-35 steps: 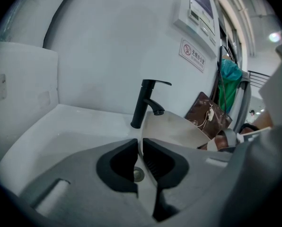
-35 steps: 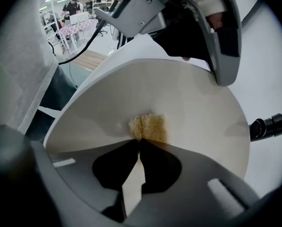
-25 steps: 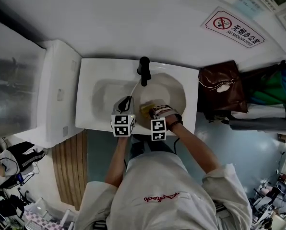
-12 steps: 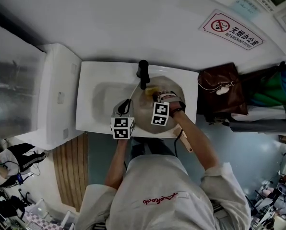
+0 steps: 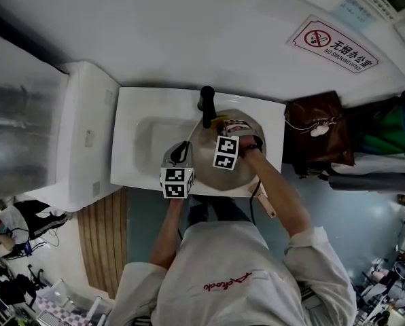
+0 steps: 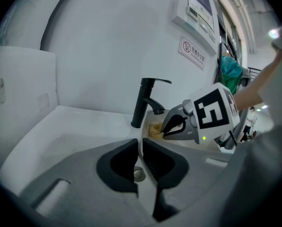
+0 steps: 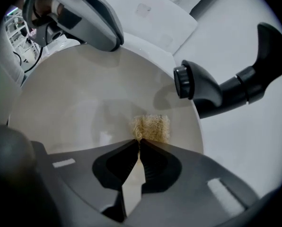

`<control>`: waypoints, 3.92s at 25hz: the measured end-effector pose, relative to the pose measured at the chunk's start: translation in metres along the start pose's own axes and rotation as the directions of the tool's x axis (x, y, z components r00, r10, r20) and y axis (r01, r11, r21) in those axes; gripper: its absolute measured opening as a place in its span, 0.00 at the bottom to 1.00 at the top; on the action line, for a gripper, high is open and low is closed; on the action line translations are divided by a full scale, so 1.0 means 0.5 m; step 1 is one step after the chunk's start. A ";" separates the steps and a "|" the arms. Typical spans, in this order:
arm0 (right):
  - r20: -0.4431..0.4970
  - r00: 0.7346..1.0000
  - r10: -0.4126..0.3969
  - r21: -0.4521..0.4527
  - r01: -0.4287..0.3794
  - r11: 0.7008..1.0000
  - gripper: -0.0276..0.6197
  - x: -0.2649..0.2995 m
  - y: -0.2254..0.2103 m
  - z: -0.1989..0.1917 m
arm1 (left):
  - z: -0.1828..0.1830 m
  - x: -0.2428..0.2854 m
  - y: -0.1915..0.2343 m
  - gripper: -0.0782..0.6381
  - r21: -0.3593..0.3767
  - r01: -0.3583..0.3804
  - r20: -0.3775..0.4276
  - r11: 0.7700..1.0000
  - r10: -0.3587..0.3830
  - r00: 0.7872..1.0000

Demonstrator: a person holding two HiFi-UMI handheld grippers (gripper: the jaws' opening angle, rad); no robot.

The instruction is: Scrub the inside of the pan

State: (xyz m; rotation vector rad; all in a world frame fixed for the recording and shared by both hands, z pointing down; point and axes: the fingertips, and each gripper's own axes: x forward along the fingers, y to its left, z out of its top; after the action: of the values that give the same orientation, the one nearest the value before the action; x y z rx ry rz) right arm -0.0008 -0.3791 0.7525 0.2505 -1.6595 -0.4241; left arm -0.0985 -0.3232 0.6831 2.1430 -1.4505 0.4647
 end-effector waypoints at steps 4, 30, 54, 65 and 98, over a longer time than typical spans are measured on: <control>-0.015 1.000 0.024 -0.014 -0.024 1.000 0.08 0.016 0.013 -0.001 | 0.002 0.000 0.000 0.15 0.002 -0.002 0.002 1.000 0.002 1.000; -0.035 0.994 0.106 -0.014 -0.107 0.994 0.08 -0.012 0.164 -0.023 | -0.001 0.001 -0.001 0.15 0.008 -0.001 0.004 1.000 0.001 1.000; -0.050 0.974 0.219 -0.094 -0.223 0.970 0.08 -0.057 0.346 -0.030 | -0.001 0.000 -0.001 0.16 0.018 0.013 0.011 1.000 -0.013 1.000; -0.055 0.993 0.101 -0.008 -0.102 0.995 0.08 -0.058 0.180 -0.058 | -0.002 0.002 -0.001 0.16 0.014 0.011 0.008 1.000 -0.011 1.000; -0.131 0.987 0.097 0.001 -0.098 0.995 0.08 0.009 0.095 -0.097 | 0.000 0.002 -0.001 0.16 0.018 0.004 0.010 1.000 -0.005 1.000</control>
State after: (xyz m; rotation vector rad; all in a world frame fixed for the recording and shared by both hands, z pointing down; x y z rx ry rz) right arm 0.0506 -0.3441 0.7807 0.1885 -1.5344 -0.3311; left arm -0.0976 -0.3239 0.6835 2.1647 -1.4516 0.4678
